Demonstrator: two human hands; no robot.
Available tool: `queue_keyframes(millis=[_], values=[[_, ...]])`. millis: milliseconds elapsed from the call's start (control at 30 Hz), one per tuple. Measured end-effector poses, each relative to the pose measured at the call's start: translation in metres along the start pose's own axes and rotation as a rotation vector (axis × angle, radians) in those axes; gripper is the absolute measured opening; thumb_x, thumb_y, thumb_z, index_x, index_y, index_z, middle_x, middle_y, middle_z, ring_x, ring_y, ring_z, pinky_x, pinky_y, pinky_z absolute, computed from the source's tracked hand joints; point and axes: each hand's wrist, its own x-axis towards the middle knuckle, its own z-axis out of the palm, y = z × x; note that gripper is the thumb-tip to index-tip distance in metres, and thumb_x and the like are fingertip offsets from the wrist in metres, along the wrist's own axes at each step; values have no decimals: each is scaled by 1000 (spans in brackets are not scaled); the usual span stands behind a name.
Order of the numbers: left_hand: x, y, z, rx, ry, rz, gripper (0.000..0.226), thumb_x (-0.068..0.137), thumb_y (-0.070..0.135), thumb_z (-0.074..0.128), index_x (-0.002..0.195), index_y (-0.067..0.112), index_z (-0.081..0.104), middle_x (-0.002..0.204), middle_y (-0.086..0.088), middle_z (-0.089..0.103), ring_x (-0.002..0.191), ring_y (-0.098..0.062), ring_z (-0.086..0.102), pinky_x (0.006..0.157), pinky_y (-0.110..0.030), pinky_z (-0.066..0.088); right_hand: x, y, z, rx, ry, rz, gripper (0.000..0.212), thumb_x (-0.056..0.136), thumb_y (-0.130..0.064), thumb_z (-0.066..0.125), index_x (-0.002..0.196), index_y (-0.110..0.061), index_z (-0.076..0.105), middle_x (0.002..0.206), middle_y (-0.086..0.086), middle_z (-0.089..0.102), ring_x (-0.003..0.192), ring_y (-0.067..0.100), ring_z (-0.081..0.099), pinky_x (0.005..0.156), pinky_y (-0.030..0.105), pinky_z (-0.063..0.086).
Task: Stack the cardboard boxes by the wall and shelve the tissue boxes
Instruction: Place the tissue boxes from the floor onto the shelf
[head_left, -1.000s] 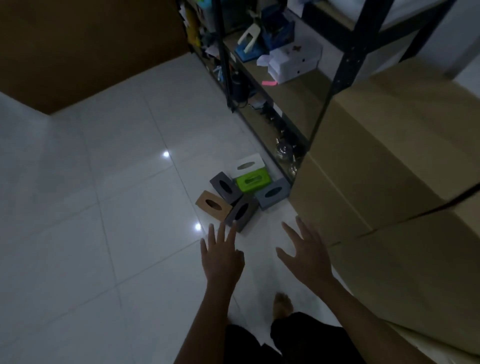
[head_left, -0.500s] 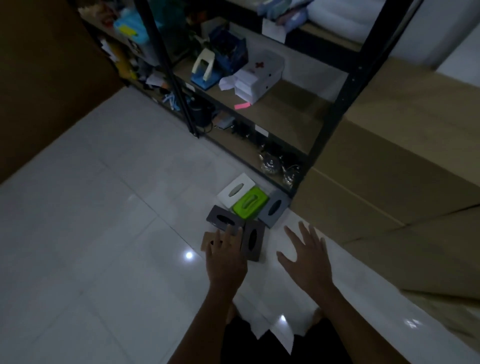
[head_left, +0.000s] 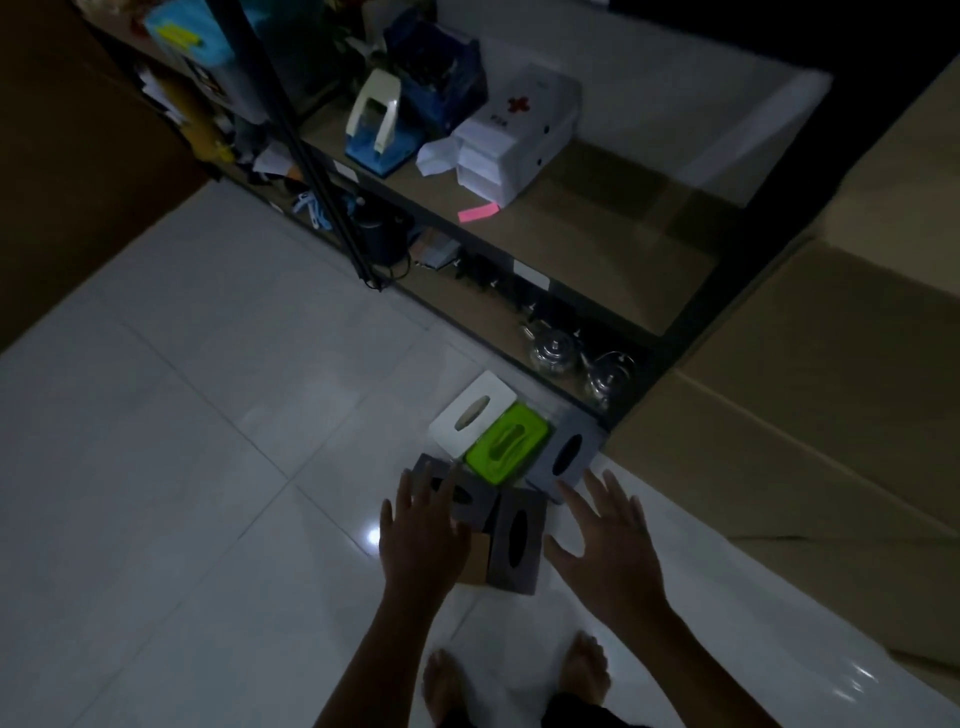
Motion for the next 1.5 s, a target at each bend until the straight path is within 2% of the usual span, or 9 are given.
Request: queue_keyframes(millis=[133,367,533,700,933,1033,1167,1333,1500], values=[[84,-19,64,-31,33,26,76,100,42,53,161,40,8,171,6,4,158,-22,-3,125,-48,14,68,29,69,-37,-26,1,82,80,-77,20,155,-43,25,167,-9,9,155,20,-1,126,44,3],[225,-66,196,-1,82,98,78,100,48,53,162,39,6,171,7,5,158,-24,0,124,-51,18,180,99,211,44,47,37,70,93,-54,60,154,-36,32,166,-2,15,154,23,3,124,42,16],[290,-81,267,-59,151,143,78,97,53,53,161,40,11,171,8,9,158,-24,2,123,-53,18,251,131,278,38,93,-52,78,87,-57,64,154,-37,30,166,1,15,154,29,10,122,53,19],[334,-80,295,-41,243,197,75,97,56,51,161,41,15,170,8,10,158,-24,4,123,-52,16,302,125,293,18,117,-128,85,78,-63,43,156,-34,25,168,2,7,155,26,0,124,48,10],[379,-57,294,48,401,297,71,97,50,54,160,37,23,168,3,24,155,-27,19,118,-52,30,334,127,303,-172,176,-150,74,94,-55,54,158,-37,21,168,2,6,154,29,0,124,51,10],[389,-56,307,4,340,267,68,97,52,52,159,38,26,167,4,26,153,-27,22,117,-52,32,344,128,323,-128,172,-115,74,95,-54,55,158,-36,22,168,3,6,154,30,2,123,50,12],[379,-69,332,37,306,299,73,87,65,42,154,35,40,153,0,47,133,-29,48,95,-46,47,339,134,347,-98,71,-53,77,93,-56,59,158,-32,24,168,6,7,153,32,5,123,50,15],[364,-70,366,46,58,156,81,94,70,47,156,22,29,156,-5,34,135,-31,41,103,-47,42,330,140,368,-253,-11,-92,72,92,-54,61,154,-32,32,165,7,15,148,32,20,119,45,25],[358,-73,383,-59,106,80,75,92,71,50,136,10,44,136,-14,42,123,-35,44,94,-46,49,331,152,380,-304,-135,-43,79,89,-53,66,156,-40,26,167,15,-6,152,36,8,124,49,12]])
